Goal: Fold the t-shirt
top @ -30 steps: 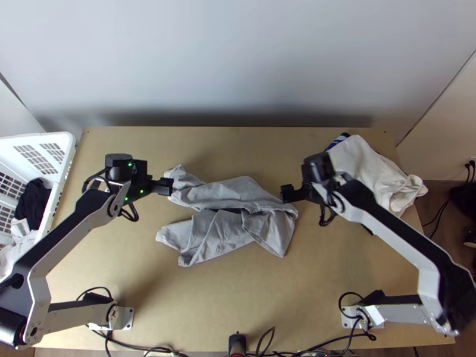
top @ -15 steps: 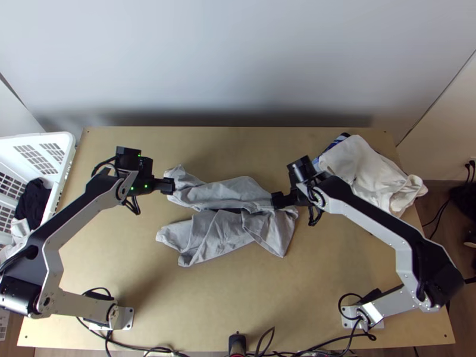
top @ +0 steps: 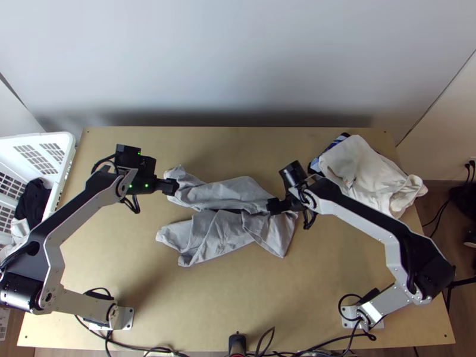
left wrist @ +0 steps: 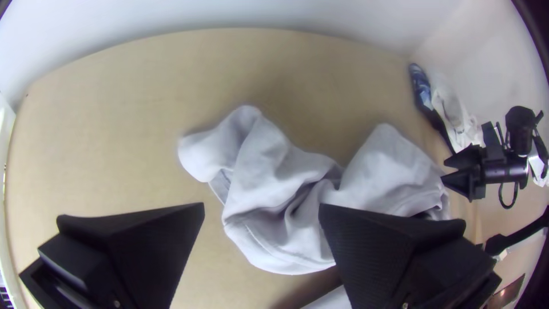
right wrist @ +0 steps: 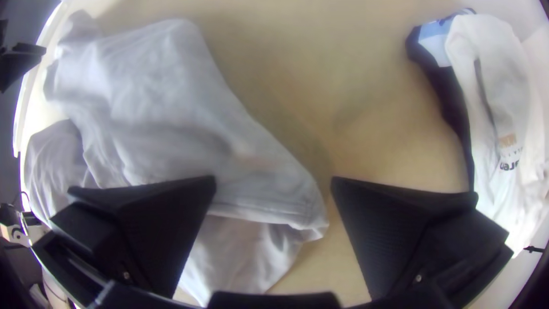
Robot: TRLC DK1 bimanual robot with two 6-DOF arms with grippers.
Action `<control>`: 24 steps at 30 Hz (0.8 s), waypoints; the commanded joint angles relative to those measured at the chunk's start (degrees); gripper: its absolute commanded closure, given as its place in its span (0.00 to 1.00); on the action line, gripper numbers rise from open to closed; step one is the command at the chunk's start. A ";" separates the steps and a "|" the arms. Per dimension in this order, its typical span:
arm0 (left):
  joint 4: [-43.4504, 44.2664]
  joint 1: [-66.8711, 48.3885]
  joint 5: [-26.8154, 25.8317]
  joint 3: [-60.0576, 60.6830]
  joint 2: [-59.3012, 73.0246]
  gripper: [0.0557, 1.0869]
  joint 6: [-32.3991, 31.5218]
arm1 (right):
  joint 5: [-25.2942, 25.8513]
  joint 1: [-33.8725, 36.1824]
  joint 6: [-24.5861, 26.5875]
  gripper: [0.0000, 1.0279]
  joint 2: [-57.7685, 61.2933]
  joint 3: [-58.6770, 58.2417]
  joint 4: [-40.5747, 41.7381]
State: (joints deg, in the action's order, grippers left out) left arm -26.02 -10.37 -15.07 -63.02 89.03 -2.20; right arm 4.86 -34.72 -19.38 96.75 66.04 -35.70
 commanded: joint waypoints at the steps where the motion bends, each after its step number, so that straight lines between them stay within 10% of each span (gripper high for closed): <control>1: 0.09 -0.18 -2.24 0.62 -0.26 0.14 2.46 | -1.35 -0.61 -0.22 0.10 1.07 -0.74 -0.07; 12: -3.60 -1.76 -3.65 2.03 4.22 0.14 2.81 | -3.72 -0.70 -0.14 0.10 0.19 -1.97 0.11; 14: -4.39 -2.81 -3.65 3.26 4.04 0.16 4.75 | -3.72 -0.88 -0.14 0.22 -0.51 -2.06 0.20; 18: 2.38 -2.72 -3.30 5.46 1.58 0.96 2.46 | -3.72 -0.96 0.13 0.99 -3.32 -2.23 2.57; 24: 1.24 -0.62 -3.21 -0.96 -3.78 0.97 -0.88 | -2.23 -1.75 0.13 0.97 -16.24 0.76 3.97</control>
State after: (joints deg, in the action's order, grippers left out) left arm -25.78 -12.27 -18.41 -60.03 90.21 -0.01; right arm 1.23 -35.79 -19.46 91.13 64.29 -33.89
